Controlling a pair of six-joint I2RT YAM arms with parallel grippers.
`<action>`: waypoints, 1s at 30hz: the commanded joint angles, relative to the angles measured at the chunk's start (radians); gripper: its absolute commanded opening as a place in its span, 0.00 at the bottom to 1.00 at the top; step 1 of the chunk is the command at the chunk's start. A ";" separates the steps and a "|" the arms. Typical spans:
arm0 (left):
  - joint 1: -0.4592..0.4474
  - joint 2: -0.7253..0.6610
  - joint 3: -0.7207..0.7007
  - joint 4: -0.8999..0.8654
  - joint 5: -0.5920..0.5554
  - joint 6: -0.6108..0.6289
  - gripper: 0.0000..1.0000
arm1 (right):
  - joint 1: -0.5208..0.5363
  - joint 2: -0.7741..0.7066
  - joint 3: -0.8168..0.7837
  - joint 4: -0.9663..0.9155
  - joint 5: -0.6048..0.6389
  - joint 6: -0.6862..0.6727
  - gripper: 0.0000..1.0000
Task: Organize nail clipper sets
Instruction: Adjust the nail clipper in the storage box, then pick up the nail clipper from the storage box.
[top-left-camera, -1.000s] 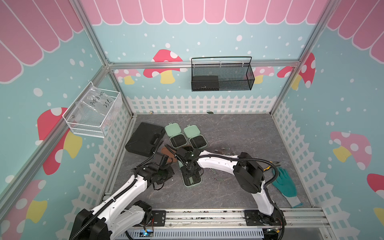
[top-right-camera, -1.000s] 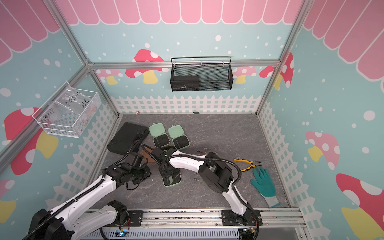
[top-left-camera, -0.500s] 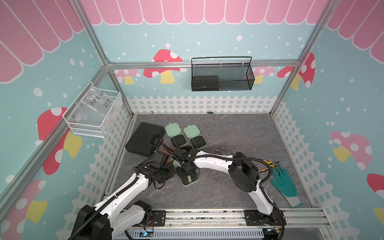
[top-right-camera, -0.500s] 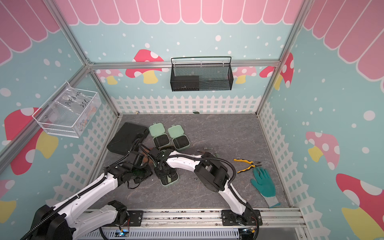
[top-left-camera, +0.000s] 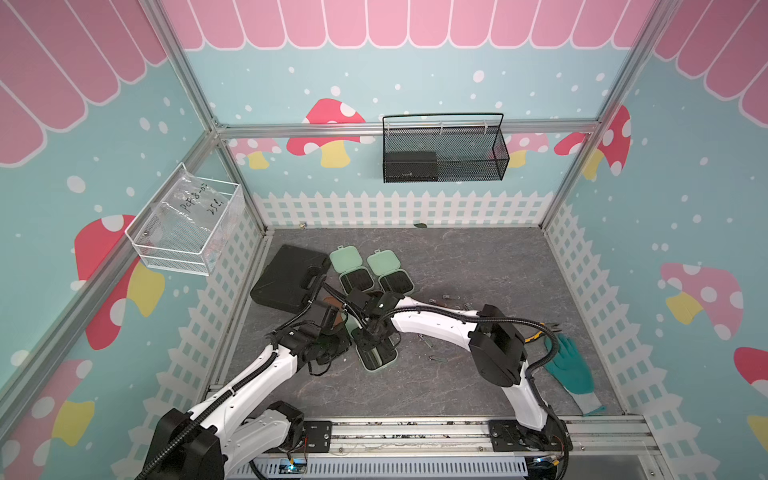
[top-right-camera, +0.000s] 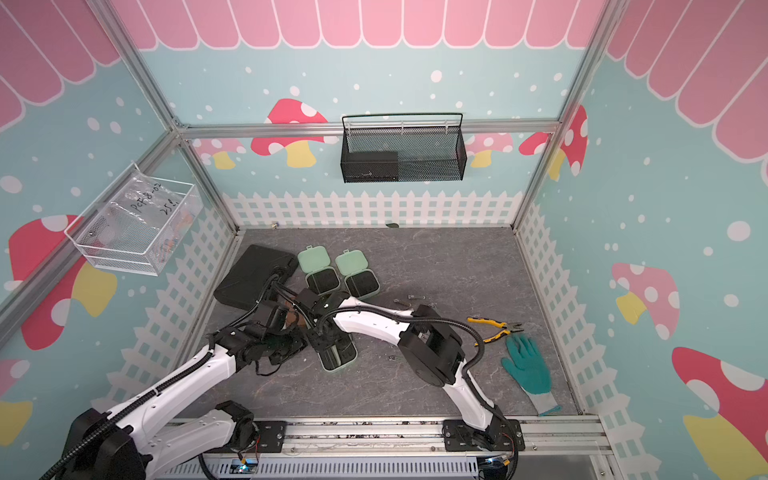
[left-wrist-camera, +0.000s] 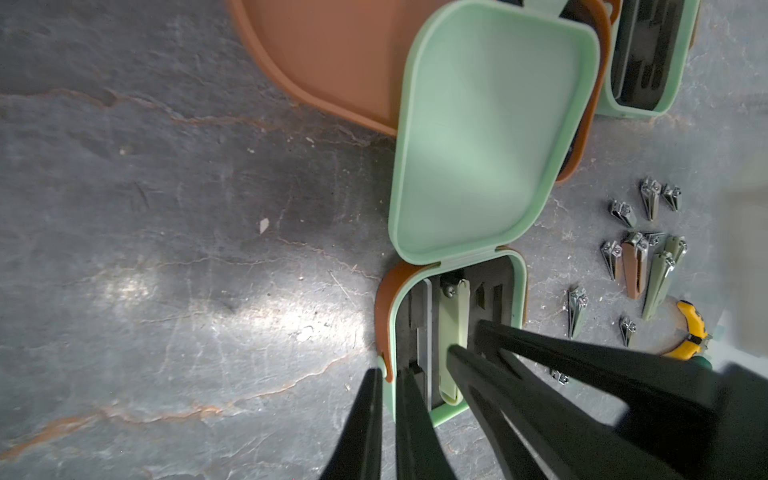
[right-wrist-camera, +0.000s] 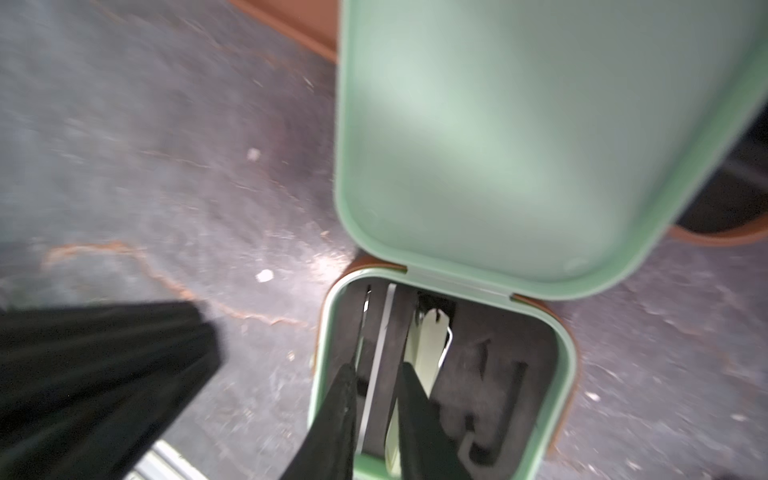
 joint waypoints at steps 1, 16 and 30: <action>0.002 0.012 0.013 0.020 0.018 0.008 0.13 | 0.005 -0.059 -0.022 -0.008 0.021 -0.013 0.25; -0.007 0.044 -0.002 0.063 0.034 0.001 0.12 | 0.004 -0.003 -0.159 0.029 0.011 0.028 0.31; -0.007 0.035 -0.005 0.062 0.032 -0.002 0.11 | 0.001 0.014 -0.184 0.069 -0.013 0.036 0.05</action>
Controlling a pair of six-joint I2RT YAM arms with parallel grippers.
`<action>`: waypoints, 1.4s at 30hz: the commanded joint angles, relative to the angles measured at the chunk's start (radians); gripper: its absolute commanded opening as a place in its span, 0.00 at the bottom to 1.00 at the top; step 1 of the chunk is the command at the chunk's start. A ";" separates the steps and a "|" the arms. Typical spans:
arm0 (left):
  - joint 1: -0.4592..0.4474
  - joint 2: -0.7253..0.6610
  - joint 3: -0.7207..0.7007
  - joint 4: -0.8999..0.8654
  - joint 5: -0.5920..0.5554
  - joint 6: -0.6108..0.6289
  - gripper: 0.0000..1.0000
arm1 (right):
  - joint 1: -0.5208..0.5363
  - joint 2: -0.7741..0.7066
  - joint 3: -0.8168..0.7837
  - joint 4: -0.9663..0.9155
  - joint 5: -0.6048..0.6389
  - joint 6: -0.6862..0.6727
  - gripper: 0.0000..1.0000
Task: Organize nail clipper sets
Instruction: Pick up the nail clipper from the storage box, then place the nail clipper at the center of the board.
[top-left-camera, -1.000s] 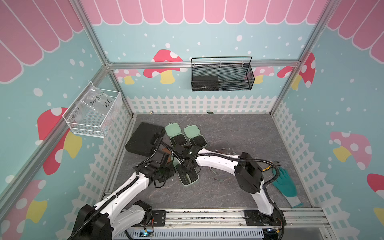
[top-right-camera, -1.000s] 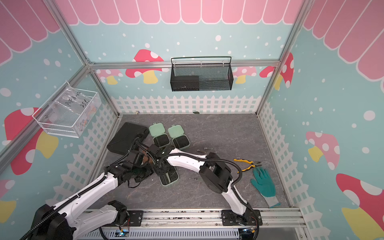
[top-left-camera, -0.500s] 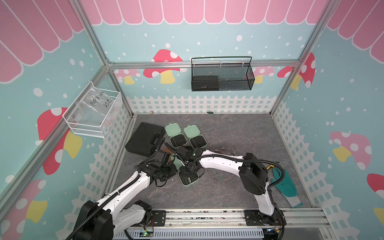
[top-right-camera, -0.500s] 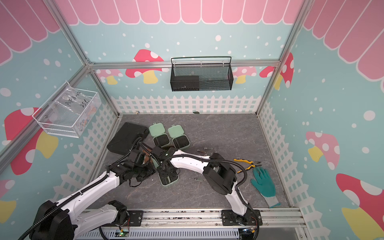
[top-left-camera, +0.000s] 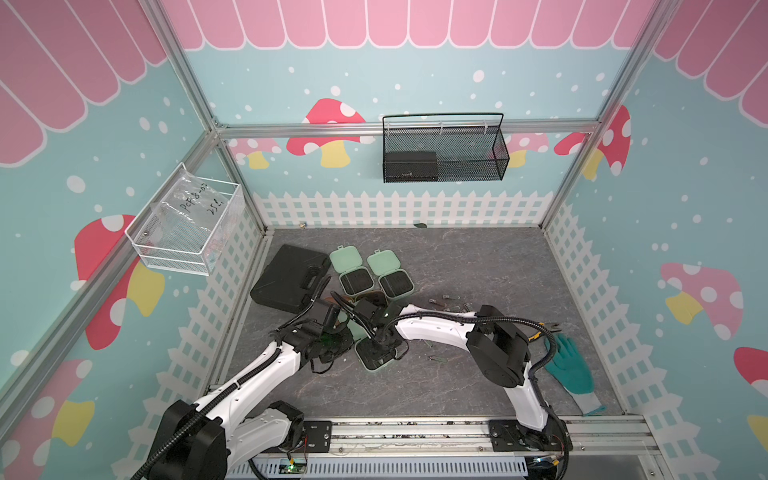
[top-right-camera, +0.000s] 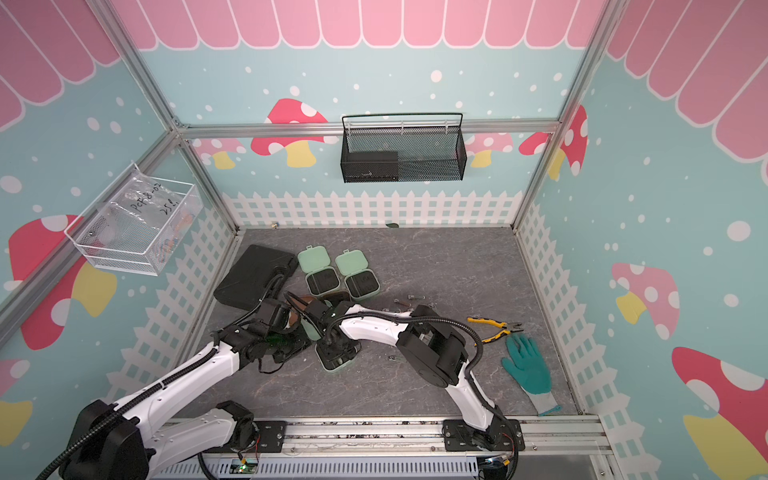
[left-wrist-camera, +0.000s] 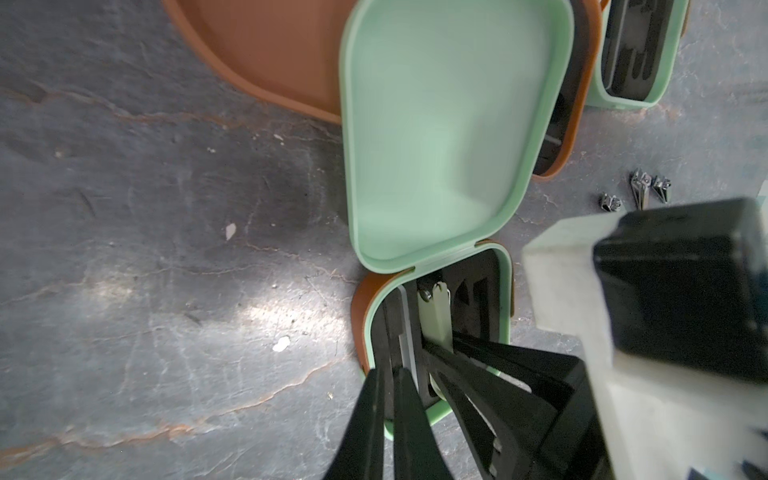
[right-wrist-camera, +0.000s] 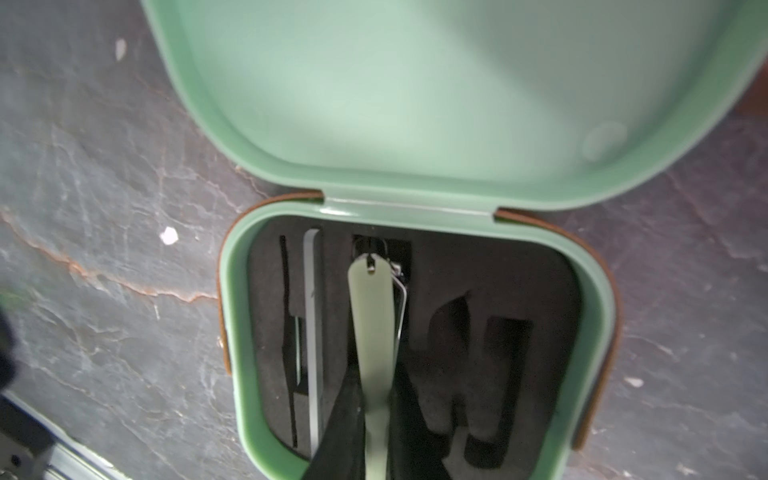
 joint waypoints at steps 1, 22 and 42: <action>-0.005 -0.005 -0.006 0.014 0.002 -0.002 0.11 | 0.005 -0.004 -0.007 -0.002 0.003 0.000 0.03; -0.005 -0.005 0.003 0.013 -0.002 -0.001 0.09 | -0.087 -0.179 -0.121 -0.063 0.314 -0.050 0.00; -0.006 0.061 0.049 0.010 0.002 0.016 0.07 | -0.241 -0.243 -0.228 -0.112 0.697 -0.106 0.00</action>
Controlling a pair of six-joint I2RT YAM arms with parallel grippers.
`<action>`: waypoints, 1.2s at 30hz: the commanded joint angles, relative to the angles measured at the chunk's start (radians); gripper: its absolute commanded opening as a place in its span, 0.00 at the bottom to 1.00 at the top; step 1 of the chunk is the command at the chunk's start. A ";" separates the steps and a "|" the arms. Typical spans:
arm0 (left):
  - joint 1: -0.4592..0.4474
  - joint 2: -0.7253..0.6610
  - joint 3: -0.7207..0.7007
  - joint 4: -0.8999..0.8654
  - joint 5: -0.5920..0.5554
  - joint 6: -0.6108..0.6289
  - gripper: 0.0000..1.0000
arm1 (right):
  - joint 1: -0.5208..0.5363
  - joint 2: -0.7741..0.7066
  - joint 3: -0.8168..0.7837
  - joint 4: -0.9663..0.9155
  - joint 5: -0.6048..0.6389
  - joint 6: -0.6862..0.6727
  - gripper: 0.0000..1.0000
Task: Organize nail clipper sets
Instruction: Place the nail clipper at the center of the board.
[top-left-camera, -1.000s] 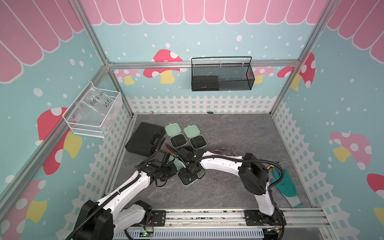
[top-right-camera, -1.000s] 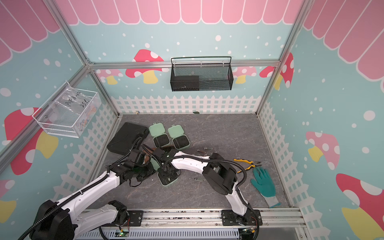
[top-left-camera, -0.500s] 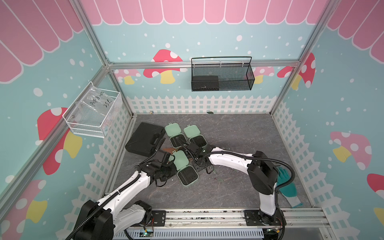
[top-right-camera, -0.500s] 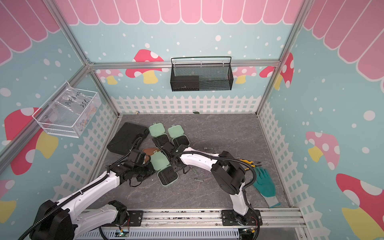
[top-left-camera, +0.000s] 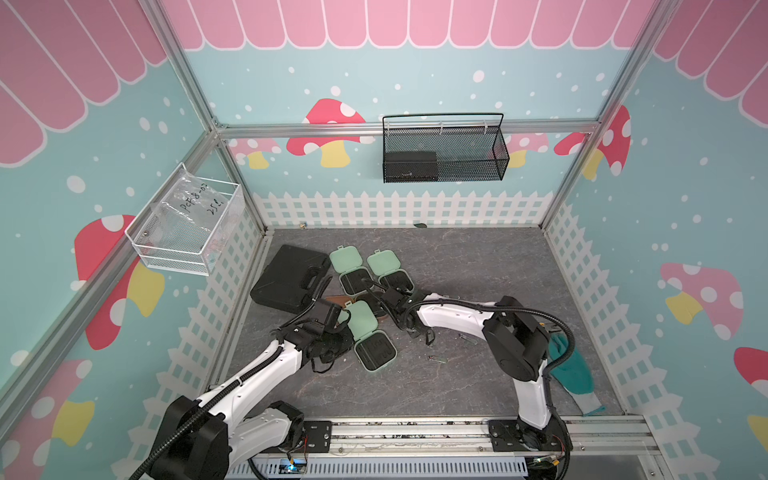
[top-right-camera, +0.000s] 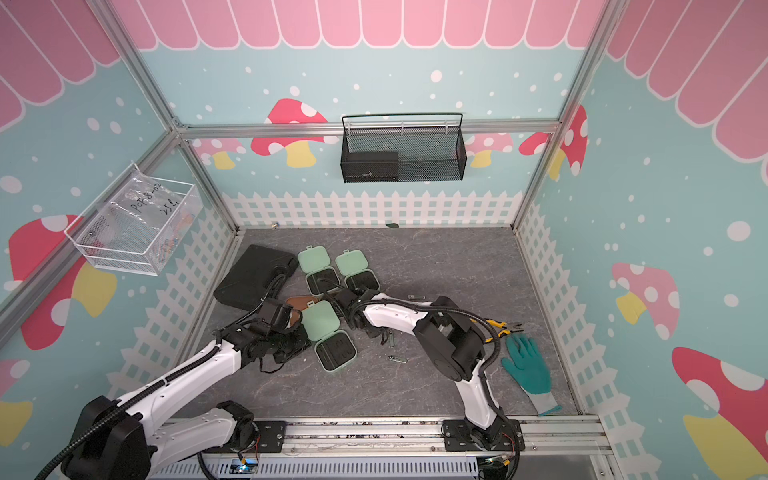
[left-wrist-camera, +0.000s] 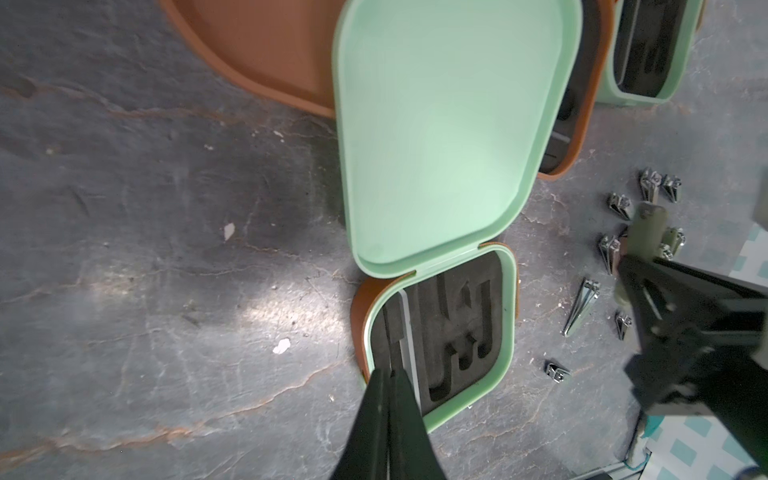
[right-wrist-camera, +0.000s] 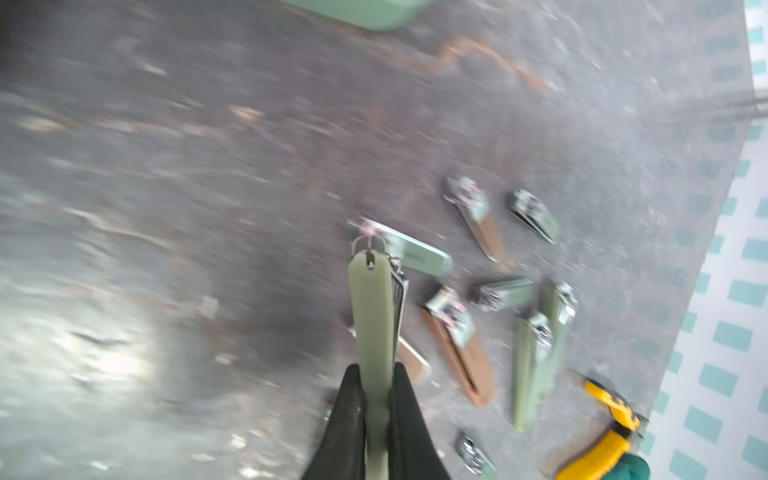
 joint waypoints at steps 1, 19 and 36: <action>-0.007 0.030 0.042 0.011 0.002 0.013 0.07 | -0.083 -0.113 -0.060 -0.011 0.052 -0.013 0.00; -0.010 0.033 0.041 0.031 0.020 -0.001 0.06 | -0.551 0.122 -0.013 0.213 0.046 -0.217 0.00; -0.011 0.059 0.049 0.032 0.017 -0.002 0.06 | -0.561 0.147 -0.076 0.274 -0.163 -0.212 0.17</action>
